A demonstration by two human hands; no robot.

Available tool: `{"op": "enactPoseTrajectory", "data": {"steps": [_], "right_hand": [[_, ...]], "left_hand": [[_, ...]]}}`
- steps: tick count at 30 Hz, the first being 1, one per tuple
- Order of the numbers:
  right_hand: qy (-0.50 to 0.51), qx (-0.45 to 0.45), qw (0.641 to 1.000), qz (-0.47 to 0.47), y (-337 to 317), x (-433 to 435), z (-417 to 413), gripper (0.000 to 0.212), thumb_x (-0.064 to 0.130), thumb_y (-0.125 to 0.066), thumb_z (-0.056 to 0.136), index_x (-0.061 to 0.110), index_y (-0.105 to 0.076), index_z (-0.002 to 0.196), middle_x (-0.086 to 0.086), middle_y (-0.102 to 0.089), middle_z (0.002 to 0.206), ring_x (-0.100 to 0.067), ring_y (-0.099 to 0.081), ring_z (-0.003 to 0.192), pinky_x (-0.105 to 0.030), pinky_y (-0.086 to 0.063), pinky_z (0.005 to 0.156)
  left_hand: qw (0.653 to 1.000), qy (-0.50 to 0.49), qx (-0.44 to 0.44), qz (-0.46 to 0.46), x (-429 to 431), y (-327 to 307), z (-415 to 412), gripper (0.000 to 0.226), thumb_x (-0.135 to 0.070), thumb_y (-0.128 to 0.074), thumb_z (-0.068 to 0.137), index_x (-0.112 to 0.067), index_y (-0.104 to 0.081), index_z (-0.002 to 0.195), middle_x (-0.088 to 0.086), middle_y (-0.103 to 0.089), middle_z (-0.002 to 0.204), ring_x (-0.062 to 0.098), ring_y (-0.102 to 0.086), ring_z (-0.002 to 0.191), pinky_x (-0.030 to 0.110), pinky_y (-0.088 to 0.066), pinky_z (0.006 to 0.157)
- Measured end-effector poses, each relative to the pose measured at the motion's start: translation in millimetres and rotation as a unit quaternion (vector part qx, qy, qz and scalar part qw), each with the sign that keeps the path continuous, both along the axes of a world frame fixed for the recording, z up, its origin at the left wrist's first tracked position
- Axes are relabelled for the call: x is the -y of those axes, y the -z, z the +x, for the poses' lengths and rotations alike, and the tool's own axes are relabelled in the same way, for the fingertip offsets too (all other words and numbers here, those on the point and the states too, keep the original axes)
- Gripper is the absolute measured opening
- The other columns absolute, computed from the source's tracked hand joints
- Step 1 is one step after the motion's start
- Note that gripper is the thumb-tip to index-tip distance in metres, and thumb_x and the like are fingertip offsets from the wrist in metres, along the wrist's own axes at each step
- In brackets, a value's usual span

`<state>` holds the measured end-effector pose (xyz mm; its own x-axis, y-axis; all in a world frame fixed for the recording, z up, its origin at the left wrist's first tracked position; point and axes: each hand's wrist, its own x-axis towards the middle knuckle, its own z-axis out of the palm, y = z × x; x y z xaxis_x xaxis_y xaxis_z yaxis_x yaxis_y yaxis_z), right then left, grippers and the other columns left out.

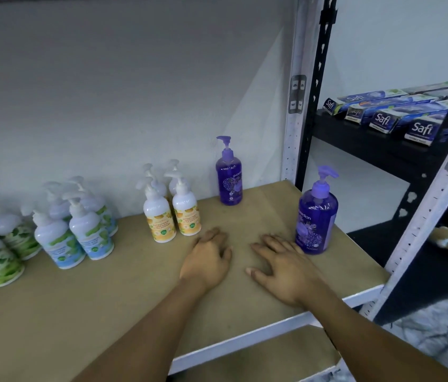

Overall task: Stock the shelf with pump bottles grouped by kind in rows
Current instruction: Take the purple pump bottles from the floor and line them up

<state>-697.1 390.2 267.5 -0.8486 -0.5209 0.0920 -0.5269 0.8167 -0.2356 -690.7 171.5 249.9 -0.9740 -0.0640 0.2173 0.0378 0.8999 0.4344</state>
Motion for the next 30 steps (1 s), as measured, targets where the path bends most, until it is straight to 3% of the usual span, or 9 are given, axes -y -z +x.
{"op": "enactPoseTrajectory", "data": {"steps": [6, 9, 13, 15, 17, 21, 24, 27, 30], "right_hand": [[0.006, -0.003, 1.000, -0.013, 3.1, -1.9, 3.2, 0.071, 0.073, -0.034, 0.093, 0.036, -0.032, 0.154, 0.010, -0.020, 0.165, -0.010, -0.009, 0.153, -0.035, -0.010, 0.123], [0.019, -0.011, 0.999, -0.042, 5.0, -5.3, 7.4, 0.067, 0.070, -0.041, 0.093, 0.034, -0.042, 0.149, 0.009, -0.034, 0.159, -0.013, -0.026, 0.148, -0.037, -0.023, 0.121], [0.071, -0.067, 0.981, -0.170, 7.1, -11.3, 17.9, 0.043, 0.041, -0.065, 0.091, 0.018, -0.064, 0.127, -0.002, -0.064, 0.124, -0.023, -0.060, 0.113, -0.038, -0.051, 0.095], [0.121, -0.097, 0.950, -0.272, 8.5, -14.9, 24.0, 0.025, 0.024, -0.071, 0.087, 0.012, -0.070, 0.109, -0.005, -0.068, 0.103, -0.023, -0.064, 0.092, -0.038, -0.055, 0.080], [0.185, -0.123, 0.904, -0.366, 12.1, -21.2, 29.6, 0.018, 0.015, -0.073, 0.085, 0.012, -0.067, 0.101, -0.003, -0.066, 0.094, -0.019, -0.063, 0.082, -0.039, -0.056, 0.077], [0.275, -0.129, 0.814, -0.495, 16.3, -34.1, 29.4, 0.050, 0.015, -0.081, 0.078, 0.015, -0.052, 0.119, -0.004, -0.055, 0.115, -0.022, -0.058, 0.102, -0.048, -0.054, 0.090], [0.286, -0.109, 0.821, -0.483, 10.4, -34.1, 16.9, 0.075, 0.024, -0.088, 0.072, 0.014, -0.045, 0.133, -0.006, -0.050, 0.125, -0.026, -0.051, 0.115, -0.049, -0.048, 0.099], [0.283, -0.107, 0.836, -0.458, 8.0, -28.2, 4.7, 0.088, 0.029, -0.091, 0.067, 0.012, -0.042, 0.139, -0.010, -0.051, 0.130, -0.028, -0.047, 0.121, -0.050, -0.044, 0.105], [0.246, -0.081, 0.844, -0.469, 4.5, -25.1, -8.0, 0.095, 0.026, -0.093, 0.066, 0.012, -0.039, 0.143, -0.010, -0.051, 0.134, -0.027, -0.049, 0.123, -0.044, -0.046, 0.104]], "left_hand": [[0.995, -0.007, 0.060, -0.076, 28.3, -9.1, 70.1, 0.057, -0.058, -0.034, 0.100, -0.037, -0.033, 0.153, -0.013, -0.021, 0.164, 0.006, -0.012, 0.152, 0.041, -0.007, 0.124], [0.993, -0.041, 0.075, -0.082, 36.6, -10.3, 94.5, 0.060, -0.064, -0.031, 0.098, -0.042, -0.031, 0.154, -0.015, -0.017, 0.165, 0.007, -0.008, 0.153, 0.045, -0.005, 0.124], [0.991, -0.073, 0.075, -0.078, 31.5, -12.9, 105.6, 0.061, -0.067, -0.029, 0.097, -0.043, -0.032, 0.152, -0.013, -0.018, 0.165, 0.009, -0.008, 0.153, 0.048, -0.004, 0.124], [0.990, -0.086, 0.080, -0.080, 30.3, -13.5, 106.3, 0.063, -0.069, -0.028, 0.096, -0.042, -0.032, 0.153, -0.011, -0.018, 0.165, 0.011, -0.009, 0.153, 0.049, -0.005, 0.123], [0.988, -0.103, 0.080, -0.083, 31.1, -13.2, 106.2, 0.065, -0.070, -0.028, 0.095, -0.041, -0.031, 0.153, -0.009, -0.019, 0.165, 0.014, -0.010, 0.153, 0.051, -0.006, 0.123], [0.985, -0.120, 0.086, -0.091, 30.8, -13.1, 105.2, 0.068, -0.072, -0.026, 0.094, -0.039, -0.030, 0.153, -0.007, -0.019, 0.166, 0.016, -0.010, 0.153, 0.055, -0.007, 0.122], [0.983, -0.133, 0.090, -0.091, 29.3, -13.9, 104.1, 0.069, -0.073, -0.025, 0.093, -0.039, -0.029, 0.153, -0.007, -0.018, 0.166, 0.016, -0.008, 0.153, 0.058, -0.005, 0.121], [0.981, -0.149, 0.092, -0.089, 28.8, -13.5, 103.3, 0.072, -0.075, -0.023, 0.091, -0.038, -0.028, 0.154, -0.005, -0.017, 0.166, 0.018, -0.006, 0.154, 0.062, -0.003, 0.119], [0.977, -0.167, 0.098, -0.084, 29.1, -14.6, 101.2, 0.075, -0.078, -0.020, 0.090, -0.038, -0.027, 0.153, -0.003, -0.015, 0.166, 0.021, -0.004, 0.154, 0.066, -0.002, 0.118]]}}
